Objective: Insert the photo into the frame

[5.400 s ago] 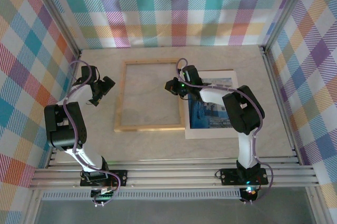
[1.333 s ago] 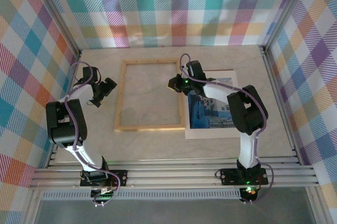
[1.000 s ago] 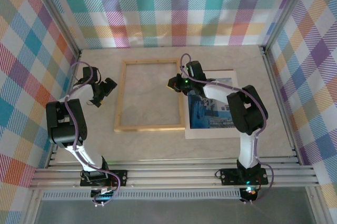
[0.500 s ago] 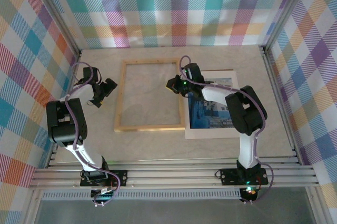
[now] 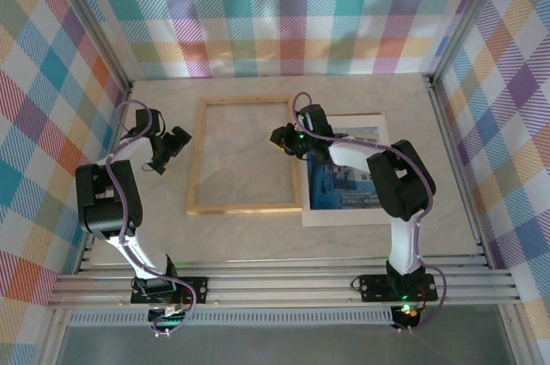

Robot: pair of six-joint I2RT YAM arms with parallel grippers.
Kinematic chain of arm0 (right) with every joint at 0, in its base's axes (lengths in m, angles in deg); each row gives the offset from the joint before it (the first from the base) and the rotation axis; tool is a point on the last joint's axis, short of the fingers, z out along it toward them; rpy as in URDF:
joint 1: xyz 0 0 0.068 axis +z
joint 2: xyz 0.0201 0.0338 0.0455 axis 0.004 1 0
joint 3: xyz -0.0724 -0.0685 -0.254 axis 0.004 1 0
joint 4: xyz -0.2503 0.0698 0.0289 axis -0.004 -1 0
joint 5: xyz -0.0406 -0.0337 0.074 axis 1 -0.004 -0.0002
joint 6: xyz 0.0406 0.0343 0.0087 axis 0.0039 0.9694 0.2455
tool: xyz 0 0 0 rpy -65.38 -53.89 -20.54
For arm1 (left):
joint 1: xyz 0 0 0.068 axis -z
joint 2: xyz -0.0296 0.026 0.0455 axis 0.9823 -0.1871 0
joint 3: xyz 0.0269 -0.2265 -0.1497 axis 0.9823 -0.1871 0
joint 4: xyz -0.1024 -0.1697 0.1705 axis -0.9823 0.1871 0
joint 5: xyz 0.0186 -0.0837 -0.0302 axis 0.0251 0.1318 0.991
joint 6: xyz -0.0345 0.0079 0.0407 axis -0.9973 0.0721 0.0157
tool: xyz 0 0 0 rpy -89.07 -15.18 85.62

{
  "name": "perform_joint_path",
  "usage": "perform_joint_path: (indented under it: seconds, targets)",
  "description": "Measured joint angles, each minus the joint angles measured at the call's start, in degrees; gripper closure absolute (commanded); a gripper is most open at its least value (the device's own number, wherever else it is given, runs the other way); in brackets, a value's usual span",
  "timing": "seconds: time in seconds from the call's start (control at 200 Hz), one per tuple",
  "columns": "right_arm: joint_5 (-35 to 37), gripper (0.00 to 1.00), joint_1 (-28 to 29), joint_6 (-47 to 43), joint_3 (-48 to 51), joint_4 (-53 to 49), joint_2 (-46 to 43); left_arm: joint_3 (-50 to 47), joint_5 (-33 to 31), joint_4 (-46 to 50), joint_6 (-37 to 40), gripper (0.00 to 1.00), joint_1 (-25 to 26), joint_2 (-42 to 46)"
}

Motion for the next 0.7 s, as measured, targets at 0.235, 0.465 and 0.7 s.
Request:
perform_joint_path:
  seconds: [0.235, 0.465, 0.7]
  targets:
    - [0.39, 0.74, 0.26, -0.24, 0.00, -0.74, 0.00, 0.00, 0.04, 0.00, 0.00, 0.00, 0.00, 0.00]
    - [0.55, 0.69, 0.76, -0.66, -0.13, -1.22, 0.00, 0.00, 0.37, 0.00, 0.02, 0.00, 0.00, 0.00]
    - [2.29, 0.53, 0.83, -3.48, -1.27, -5.01, 0.00, 0.00, 0.42, -0.02, 0.02, 0.00, 0.00, -0.33]
